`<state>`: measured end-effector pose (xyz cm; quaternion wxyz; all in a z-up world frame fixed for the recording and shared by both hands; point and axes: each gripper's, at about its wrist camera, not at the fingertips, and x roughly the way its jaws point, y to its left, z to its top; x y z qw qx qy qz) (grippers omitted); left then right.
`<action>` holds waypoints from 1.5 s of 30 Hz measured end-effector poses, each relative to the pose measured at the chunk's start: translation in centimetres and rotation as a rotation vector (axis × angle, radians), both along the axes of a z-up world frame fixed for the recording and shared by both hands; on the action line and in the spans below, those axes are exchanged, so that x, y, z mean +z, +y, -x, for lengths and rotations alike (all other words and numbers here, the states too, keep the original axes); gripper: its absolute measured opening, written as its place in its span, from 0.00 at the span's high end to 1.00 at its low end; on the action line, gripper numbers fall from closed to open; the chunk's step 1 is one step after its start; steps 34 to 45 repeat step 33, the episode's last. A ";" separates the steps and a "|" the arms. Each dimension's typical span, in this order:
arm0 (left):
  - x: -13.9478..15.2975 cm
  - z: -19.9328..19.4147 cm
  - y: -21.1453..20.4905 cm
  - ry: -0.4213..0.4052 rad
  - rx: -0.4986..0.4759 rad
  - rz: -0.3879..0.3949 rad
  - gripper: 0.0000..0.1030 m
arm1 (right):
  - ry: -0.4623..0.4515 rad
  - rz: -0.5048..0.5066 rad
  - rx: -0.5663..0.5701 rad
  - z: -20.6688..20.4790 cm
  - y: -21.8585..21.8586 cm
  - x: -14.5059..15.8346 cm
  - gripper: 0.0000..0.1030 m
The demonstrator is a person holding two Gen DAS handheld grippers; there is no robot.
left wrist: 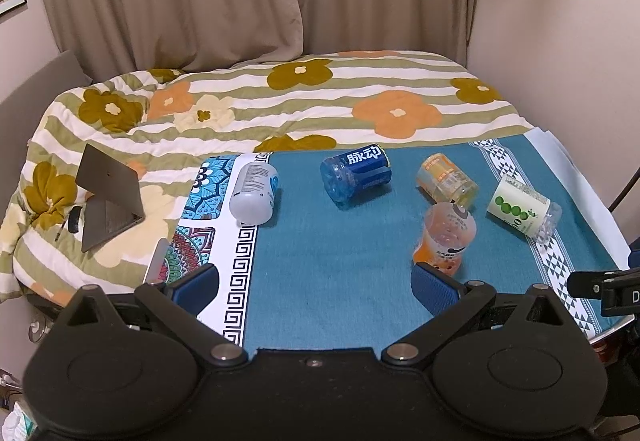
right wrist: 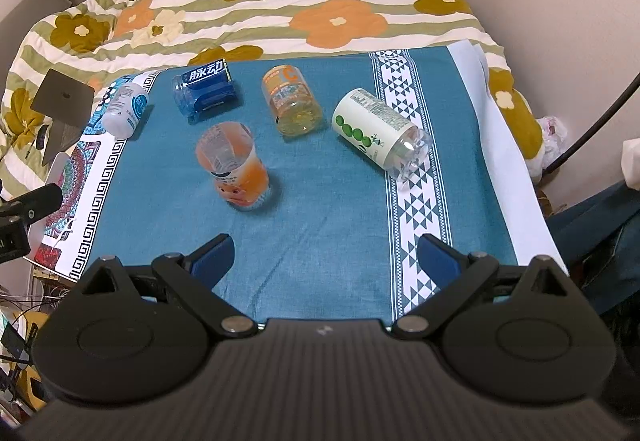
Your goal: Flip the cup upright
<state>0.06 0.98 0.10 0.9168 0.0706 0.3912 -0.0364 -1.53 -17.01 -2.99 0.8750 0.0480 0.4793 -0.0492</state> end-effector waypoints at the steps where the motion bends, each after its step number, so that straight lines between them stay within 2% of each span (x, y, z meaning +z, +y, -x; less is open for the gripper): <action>1: 0.0 0.0 0.0 0.000 0.000 0.000 0.00 | 0.000 -0.001 -0.001 0.0 0.0 0.0 0.00; 45: 0.2 0.2 0.5 -0.019 0.002 0.017 0.00 | -0.002 0.008 0.009 -0.2 0.4 0.0 0.00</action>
